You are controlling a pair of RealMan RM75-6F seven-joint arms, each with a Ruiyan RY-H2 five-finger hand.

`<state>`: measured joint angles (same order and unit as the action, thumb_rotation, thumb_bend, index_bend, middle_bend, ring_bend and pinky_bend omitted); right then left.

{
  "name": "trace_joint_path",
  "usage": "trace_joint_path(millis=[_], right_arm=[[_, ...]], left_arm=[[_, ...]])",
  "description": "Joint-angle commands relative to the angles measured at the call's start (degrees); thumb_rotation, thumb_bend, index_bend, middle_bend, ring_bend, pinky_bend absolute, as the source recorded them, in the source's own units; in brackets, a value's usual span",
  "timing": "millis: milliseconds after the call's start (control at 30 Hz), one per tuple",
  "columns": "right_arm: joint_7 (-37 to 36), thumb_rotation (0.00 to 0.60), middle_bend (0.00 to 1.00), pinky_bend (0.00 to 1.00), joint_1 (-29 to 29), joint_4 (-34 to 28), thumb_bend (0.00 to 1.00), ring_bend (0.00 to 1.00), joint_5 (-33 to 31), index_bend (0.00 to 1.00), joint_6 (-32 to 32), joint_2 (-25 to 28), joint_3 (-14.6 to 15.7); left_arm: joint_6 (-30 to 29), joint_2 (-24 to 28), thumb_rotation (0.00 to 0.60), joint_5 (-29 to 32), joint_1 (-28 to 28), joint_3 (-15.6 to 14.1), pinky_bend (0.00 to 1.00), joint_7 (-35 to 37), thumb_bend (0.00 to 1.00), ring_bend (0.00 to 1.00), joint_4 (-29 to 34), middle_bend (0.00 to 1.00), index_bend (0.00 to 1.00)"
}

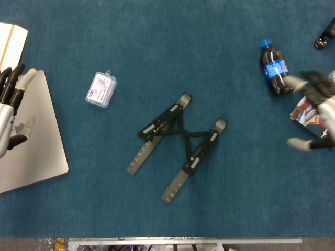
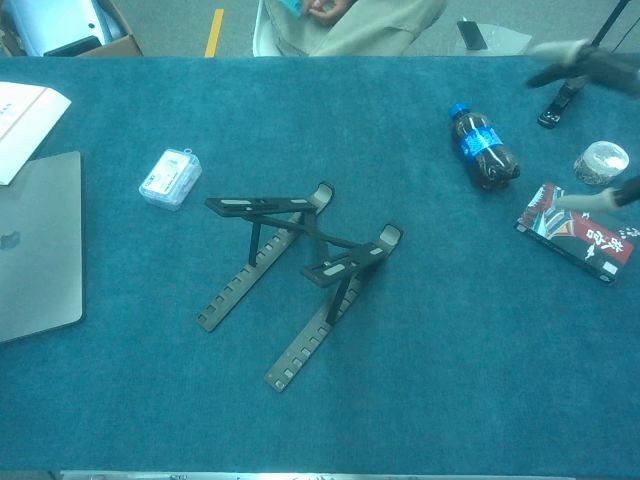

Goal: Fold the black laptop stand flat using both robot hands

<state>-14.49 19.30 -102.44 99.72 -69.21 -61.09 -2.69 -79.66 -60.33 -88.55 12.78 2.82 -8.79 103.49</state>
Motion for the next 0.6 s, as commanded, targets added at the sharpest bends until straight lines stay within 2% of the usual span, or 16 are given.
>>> trace_joint_path(millis=[33, 233, 433, 600], right_arm=[[-0.34, 0.600, 0.17, 0.01, 3.60, -0.99, 0.00, 0.00, 2.91, 0.00, 3.33, -2.57, 0.59], [1.99, 0.600, 0.16, 0.01, 6.41, -1.66, 0.00, 0.00, 3.93, 0.00, 5.15, -7.11, 0.81], [9.58, 0.600, 0.11, 0.01, 7.04, -0.68, 0.00, 0.00, 3.74, 0.00, 5.16, -13.31, 0.91], [11.20, 0.600, 0.11, 0.01, 8.05, -0.45, 0.00, 0.00, 2.90, 0.00, 6.13, -17.10, 1.36]], left_arm=[[0.58, 0.05, 0.600, 0.33, 0.40, 0.13, 0.04, -1.25, 0.41, 0.00, 0.70, 0.03, 0.00], [1.27, 0.01, 0.600, 0.46, 0.81, 0.05, 0.04, -1.92, 0.41, 0.00, 0.79, 0.03, 0.00], [1.62, -0.07, 0.600, 0.47, 0.94, -0.17, 0.04, -0.91, 0.41, 0.00, 0.14, 0.03, 0.00], [1.46, 0.16, 0.600, 0.24, 0.91, -0.28, 0.04, 0.06, 0.41, 0.00, -0.48, 0.03, 0.00]])
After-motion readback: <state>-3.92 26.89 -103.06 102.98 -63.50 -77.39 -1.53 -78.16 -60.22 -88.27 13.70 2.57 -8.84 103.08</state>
